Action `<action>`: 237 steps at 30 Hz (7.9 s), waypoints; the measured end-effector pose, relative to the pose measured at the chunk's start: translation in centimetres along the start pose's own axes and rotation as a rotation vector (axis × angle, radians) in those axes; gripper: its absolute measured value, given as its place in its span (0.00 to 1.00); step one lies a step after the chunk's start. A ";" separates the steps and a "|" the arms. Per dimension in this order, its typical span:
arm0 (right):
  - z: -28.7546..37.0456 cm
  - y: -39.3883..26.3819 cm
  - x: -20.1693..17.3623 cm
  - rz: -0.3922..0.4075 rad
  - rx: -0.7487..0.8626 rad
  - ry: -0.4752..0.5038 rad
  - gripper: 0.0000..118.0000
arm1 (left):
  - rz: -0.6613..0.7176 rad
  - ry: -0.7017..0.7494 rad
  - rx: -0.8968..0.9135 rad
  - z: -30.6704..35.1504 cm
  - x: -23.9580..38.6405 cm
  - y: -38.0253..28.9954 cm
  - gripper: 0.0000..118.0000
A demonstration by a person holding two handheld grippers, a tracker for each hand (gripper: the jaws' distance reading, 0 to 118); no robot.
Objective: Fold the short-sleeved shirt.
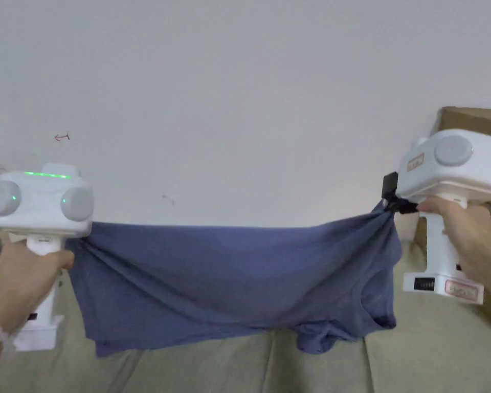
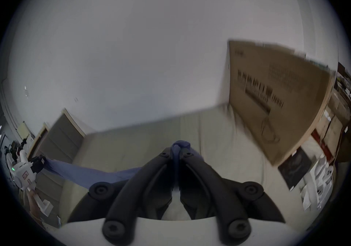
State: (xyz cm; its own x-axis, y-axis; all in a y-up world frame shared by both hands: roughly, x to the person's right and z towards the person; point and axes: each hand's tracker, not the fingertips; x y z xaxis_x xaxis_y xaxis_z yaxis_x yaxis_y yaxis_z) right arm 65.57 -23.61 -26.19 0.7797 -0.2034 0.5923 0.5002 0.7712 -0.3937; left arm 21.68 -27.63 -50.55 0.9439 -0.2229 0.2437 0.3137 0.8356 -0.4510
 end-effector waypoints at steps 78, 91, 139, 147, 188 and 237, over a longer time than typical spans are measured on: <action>28.6 -53.7 6.6 -0.045 -0.368 0.139 0.01 | 0.268 -0.241 -0.334 24.3 -18.8 -47.0 0.94; 27.9 -54.2 6.7 -0.023 -0.413 0.123 0.01 | 0.329 -0.279 -0.424 20.6 -19.0 -46.8 0.05; 14.7 -40.3 7.9 0.057 -0.329 0.025 0.69 | 0.076 -0.239 -0.289 17.0 -13.4 -34.9 0.93; 20.0 -44.1 6.5 0.132 -0.292 0.077 0.04 | 0.142 -0.249 -0.274 22.0 -14.7 -39.1 0.01; 15.1 -44.8 8.6 0.074 -0.426 0.002 0.09 | 0.087 -0.208 -0.406 19.1 -12.3 -40.3 0.04; 7.6 -32.4 9.7 0.069 -0.235 0.009 0.00 | 0.023 -0.332 -0.353 17.7 -6.6 -34.9 0.00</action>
State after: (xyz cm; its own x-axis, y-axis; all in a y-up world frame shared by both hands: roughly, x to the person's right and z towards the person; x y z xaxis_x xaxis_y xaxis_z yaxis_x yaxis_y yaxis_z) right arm 54.07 -45.96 -2.33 0.8177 -0.1609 0.5526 0.5186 0.6225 -0.5861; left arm 2.66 -46.39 -21.25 0.8850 0.0137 0.4653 0.3636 0.6041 -0.7092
